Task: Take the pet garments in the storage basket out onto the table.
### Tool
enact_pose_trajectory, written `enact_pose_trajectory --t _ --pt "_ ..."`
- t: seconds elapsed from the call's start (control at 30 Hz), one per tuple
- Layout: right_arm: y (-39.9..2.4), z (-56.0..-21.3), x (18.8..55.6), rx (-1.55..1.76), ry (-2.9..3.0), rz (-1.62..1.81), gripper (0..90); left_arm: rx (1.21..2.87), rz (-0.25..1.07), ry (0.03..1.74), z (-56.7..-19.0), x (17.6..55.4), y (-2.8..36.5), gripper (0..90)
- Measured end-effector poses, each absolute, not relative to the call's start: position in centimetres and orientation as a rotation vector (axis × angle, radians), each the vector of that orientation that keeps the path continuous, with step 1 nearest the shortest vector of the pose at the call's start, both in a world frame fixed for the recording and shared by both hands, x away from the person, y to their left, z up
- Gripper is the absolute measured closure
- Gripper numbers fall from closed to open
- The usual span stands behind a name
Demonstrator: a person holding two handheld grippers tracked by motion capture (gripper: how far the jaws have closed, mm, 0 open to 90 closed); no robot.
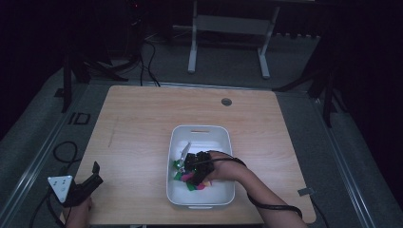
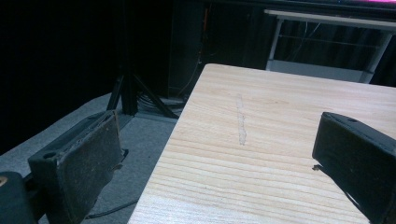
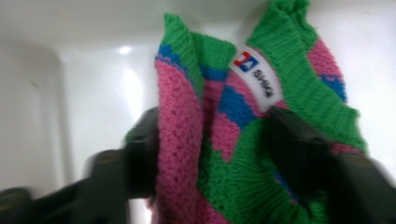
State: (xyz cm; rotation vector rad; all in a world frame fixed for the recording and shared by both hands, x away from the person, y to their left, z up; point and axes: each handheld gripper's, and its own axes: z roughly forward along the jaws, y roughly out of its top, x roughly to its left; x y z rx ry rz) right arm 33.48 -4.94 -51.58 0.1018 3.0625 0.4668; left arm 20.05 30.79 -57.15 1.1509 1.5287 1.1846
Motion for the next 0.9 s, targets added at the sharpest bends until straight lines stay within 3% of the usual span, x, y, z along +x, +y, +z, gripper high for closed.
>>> enact_pose_trajectory --t 0.13,0.2,0.9 --pt "-4.8 -51.3 33.1 0.059 3.017 0.468 69.4 1.149 1.187 1.528 -57.2 20.0 30.8 1.9" --pt "-5.0 -50.9 33.0 0.060 3.003 0.487 74.4 1.150 1.187 1.529 -57.1 20.0 30.8 1.9" --pt "-9.1 -42.3 32.9 0.090 2.878 0.802 77.0 1.153 1.191 1.532 -57.1 20.0 30.7 1.9"
